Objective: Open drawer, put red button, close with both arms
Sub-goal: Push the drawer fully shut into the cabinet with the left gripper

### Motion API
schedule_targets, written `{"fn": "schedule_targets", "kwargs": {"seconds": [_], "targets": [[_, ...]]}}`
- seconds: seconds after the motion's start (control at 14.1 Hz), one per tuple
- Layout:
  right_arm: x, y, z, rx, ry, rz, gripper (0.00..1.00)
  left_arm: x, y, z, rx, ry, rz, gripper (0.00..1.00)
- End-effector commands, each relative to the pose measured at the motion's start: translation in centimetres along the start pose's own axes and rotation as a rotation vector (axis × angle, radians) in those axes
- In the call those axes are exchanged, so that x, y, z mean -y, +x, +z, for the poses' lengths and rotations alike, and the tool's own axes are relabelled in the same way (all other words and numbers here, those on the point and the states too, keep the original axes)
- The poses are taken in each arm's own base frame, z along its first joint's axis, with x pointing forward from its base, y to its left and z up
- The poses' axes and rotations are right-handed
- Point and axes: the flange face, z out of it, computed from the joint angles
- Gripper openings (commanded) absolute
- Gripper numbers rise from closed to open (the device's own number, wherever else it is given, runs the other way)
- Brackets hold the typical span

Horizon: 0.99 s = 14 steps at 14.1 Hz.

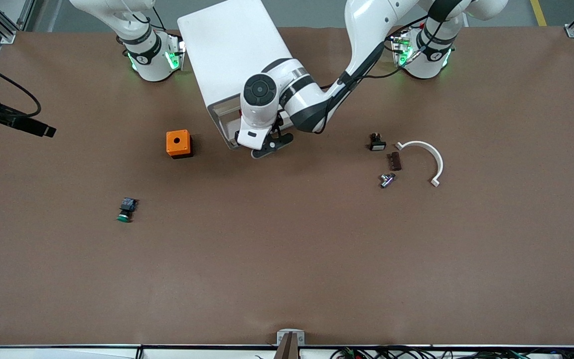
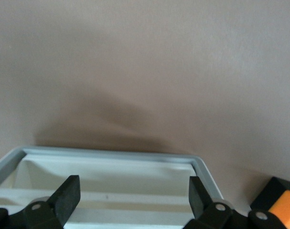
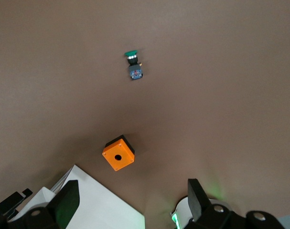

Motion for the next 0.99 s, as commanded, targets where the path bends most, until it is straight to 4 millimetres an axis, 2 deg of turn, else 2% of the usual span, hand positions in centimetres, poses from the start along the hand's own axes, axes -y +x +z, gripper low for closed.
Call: {"fn": "schedule_targets", "kwargs": {"seconds": [0.0,0.28,0.35,0.78,0.92], "targets": [[-0.3,0.7,-0.3,-0.063,-0.037,-0.061,1.00,-0.3,-1.4,-0.7,0.046,-0.028,-0.025,1.00],[-1.0,1.7,-1.2,-0.141,-0.036,-0.165,1.00,-0.5,-2.1,0.1,0.086,-0.031,-0.038,1.00],[-1.0,1.7,-1.4,-0.147,-0.037,-0.176,1.00,-0.5,-2.8,0.2,0.095,-0.030,-0.033,1.00],[-0.9,1.2,-3.6,-0.186,-0.024,-0.183,1.00,-0.6,-3.8,0.2,0.151,-0.038,-0.033,1.00],[-0.9,1.1,-3.6,-0.180,-0.024,-0.184,1.00,-0.6,-3.3,0.1,0.140,-0.038,-0.013,1.00]]}}
